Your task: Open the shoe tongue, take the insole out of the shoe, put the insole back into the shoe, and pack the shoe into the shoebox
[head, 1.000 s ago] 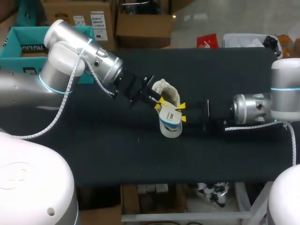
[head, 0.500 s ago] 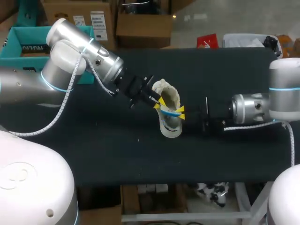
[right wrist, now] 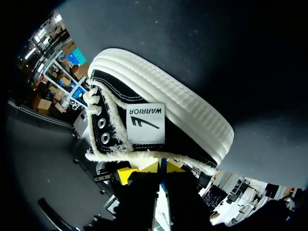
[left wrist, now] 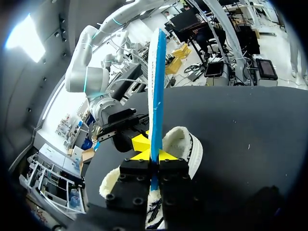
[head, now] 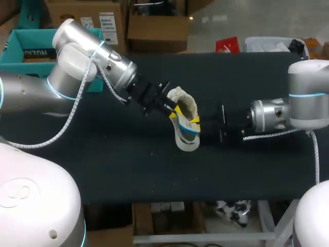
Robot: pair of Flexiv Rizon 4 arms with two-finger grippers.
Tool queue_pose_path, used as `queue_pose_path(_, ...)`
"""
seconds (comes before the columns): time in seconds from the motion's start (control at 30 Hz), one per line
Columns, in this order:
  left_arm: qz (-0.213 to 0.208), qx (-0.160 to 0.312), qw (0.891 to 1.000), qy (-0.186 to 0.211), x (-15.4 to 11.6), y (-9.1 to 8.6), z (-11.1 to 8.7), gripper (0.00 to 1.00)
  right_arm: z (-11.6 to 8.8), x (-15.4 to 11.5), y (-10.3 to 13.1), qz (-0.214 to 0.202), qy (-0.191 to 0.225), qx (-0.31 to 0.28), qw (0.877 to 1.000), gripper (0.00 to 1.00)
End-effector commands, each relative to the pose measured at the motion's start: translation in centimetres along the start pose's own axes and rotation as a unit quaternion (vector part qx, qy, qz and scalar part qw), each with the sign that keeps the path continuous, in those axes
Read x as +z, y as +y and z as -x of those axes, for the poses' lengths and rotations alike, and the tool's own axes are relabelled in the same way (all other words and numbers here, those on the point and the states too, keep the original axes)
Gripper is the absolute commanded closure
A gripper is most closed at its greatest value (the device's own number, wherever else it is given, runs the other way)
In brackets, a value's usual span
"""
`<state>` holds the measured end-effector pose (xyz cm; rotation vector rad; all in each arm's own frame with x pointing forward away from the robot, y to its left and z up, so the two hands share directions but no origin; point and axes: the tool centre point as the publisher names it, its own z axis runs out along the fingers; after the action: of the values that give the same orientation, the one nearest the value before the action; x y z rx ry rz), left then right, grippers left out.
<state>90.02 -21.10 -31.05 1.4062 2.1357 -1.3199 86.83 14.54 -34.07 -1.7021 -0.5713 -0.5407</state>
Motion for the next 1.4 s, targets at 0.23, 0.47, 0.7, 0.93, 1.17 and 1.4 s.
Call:
queue_pose_path(0.23,-0.001,-0.011,1.000,0.014,1.6,2.2,0.2,1.00,-1.2,0.6,-0.3,0.039,-0.010,-0.007,0.999,1.00)
queue_pose_path(0.47,-0.001,-0.019,1.000,0.018,1.8,2.8,-0.6,1.00,-1.6,0.6,0.2,0.041,-0.011,-0.008,0.999,1.00)
queue_pose_path(0.7,-0.004,-0.023,1.000,0.013,1.6,2.8,-0.6,1.00,-1.5,0.6,0.6,0.040,-0.012,-0.005,0.999,1.00)
queue_pose_path(0.93,-0.019,-0.010,1.000,0.000,0.9,1.4,-0.7,0.51,-1.2,0.2,0.6,0.043,-0.007,-0.002,0.999,1.00)
queue_pose_path(1.17,-0.032,0.001,0.999,-0.012,0.2,-0.2,-1.0,0.53,-1.0,-0.1,0.8,0.045,0.000,0.002,0.999,1.00)
queue_pose_path(1.4,-0.046,0.012,0.999,-0.020,-0.2,-1.3,-1.1,0.72,-0.9,-0.3,0.9,0.048,0.004,0.005,0.999,1.00)
